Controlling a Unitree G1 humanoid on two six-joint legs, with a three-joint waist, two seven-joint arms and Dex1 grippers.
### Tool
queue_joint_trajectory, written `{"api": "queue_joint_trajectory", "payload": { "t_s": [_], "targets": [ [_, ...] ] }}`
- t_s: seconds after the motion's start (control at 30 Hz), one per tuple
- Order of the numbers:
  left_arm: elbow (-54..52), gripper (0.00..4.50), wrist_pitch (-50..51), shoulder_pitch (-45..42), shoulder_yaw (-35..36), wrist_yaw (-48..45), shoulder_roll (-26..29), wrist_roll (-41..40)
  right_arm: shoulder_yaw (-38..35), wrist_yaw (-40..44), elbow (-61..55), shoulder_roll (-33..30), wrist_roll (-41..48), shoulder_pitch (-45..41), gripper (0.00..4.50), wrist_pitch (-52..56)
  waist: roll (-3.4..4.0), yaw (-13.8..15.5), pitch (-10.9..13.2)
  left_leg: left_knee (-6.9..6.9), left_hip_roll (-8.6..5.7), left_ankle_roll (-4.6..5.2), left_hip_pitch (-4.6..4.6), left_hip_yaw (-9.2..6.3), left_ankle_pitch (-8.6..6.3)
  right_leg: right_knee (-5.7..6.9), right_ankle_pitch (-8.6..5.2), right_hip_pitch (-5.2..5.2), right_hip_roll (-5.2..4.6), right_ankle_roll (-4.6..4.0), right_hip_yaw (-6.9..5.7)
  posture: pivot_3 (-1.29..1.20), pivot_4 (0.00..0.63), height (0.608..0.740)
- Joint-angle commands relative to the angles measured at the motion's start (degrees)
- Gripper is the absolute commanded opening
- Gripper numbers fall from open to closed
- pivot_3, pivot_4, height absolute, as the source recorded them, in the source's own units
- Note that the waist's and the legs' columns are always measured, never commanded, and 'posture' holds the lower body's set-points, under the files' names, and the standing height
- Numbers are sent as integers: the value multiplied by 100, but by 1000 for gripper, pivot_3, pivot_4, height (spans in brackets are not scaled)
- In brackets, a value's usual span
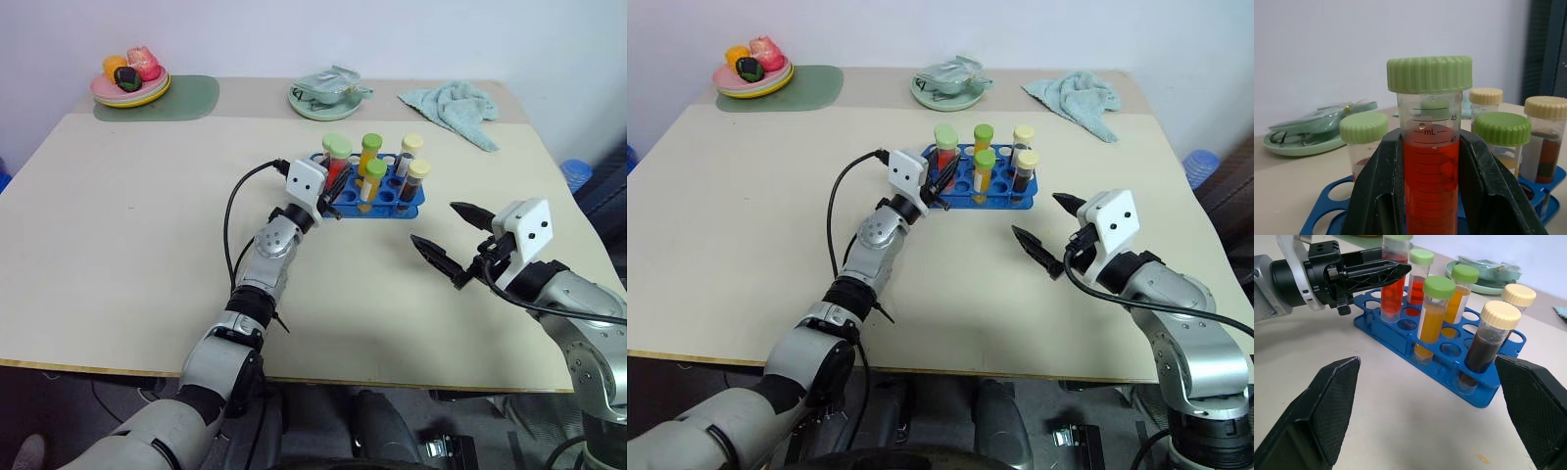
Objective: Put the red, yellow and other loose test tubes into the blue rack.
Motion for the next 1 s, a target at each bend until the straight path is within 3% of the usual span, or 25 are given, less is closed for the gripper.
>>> {"api": "queue_joint_trajectory", "payload": {
  "t_s": [0.03,1.0],
  "targets": [
    [442,1120,185,114,66,154,152,158,-9,23,-47,-28,-10,-85,4500,-131,0,-53,-15,0,0,0,3,0,0,0,0,4,0,0,0,0,150,740],
    [593,1120,138,237,-27,-175,-48,160,17,43,-38,-32,1,-133,4500,-95,12,-46,-79,-3,0,7,18,-1,-4,-4,-1,21,1,2,1,0,150,740]
  ]
}}
